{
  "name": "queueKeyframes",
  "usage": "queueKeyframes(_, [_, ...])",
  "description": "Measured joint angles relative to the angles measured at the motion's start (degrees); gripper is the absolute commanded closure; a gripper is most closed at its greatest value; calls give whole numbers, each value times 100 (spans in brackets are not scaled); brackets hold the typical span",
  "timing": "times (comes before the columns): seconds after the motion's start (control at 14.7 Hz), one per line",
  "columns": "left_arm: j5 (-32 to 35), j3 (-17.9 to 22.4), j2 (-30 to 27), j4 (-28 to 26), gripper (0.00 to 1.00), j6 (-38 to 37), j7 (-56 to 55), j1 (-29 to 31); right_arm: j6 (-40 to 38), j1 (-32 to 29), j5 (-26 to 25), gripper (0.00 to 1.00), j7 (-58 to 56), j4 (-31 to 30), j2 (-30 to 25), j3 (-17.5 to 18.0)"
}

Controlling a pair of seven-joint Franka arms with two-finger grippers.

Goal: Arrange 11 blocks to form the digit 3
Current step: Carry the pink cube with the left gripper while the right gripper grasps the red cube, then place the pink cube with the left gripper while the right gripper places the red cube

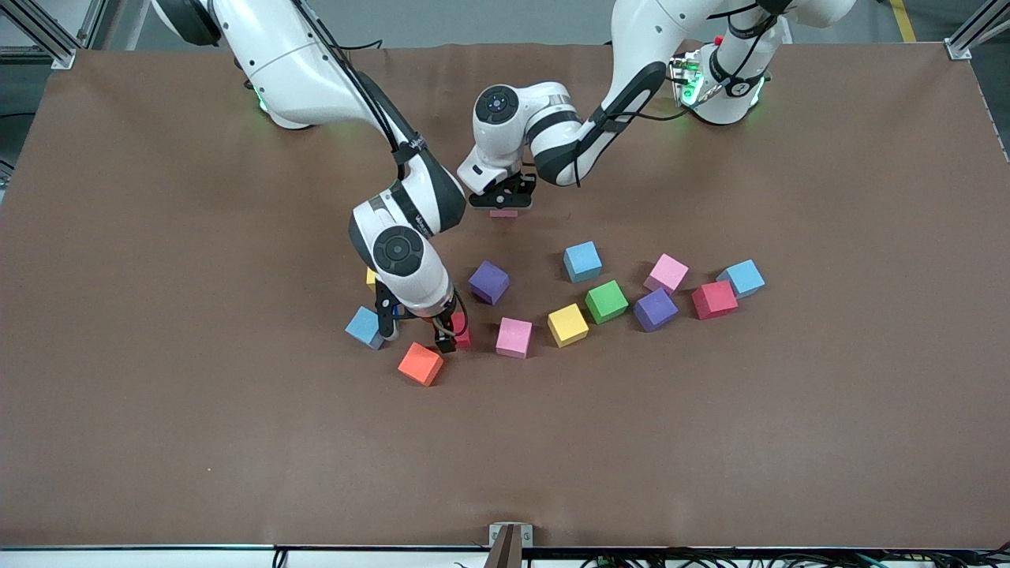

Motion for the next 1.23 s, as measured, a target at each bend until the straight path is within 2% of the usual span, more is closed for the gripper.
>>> queueKeyframes(0.14, [0,0,0,3,39,0,0,-1,46,0,-6,0,1,2,60,-9])
queueKeyframes(0.27, [1,0,0,11,1,0,0,-1,50,0,-35,0,1,8,68,-32])
queueKeyframes(0.61, [8,1,-52,80,0,-7,-1,5,188,0,-92,0,1,14,215,-53])
queueKeyframes(0.75, [9,2,-171,86,0,-84,-2,31,231,1,-90,4,24,36,291,-48])
queueKeyframes(0.82, [9,2,-271,93,0,-173,-2,53,234,1,-90,26,87,45,313,-47])
queueKeyframes(0.89, [9,4,-384,101,0,-289,-2,80,234,2,-90,61,133,48,317,-46])
queueKeyframes(0.95, [9,5,-514,109,0,-438,-3,129,235,2,-90,87,151,59,317,-46])
queueKeyframes(1.02, [9,5,-651,113,0,-611,-3,205,235,1,-88,99,169,80,317,-47])
queueKeyframes(1.23, [9,9,-1041,112,0,-1117,-12,511,190,0,-84,100,210,115,301,-50])
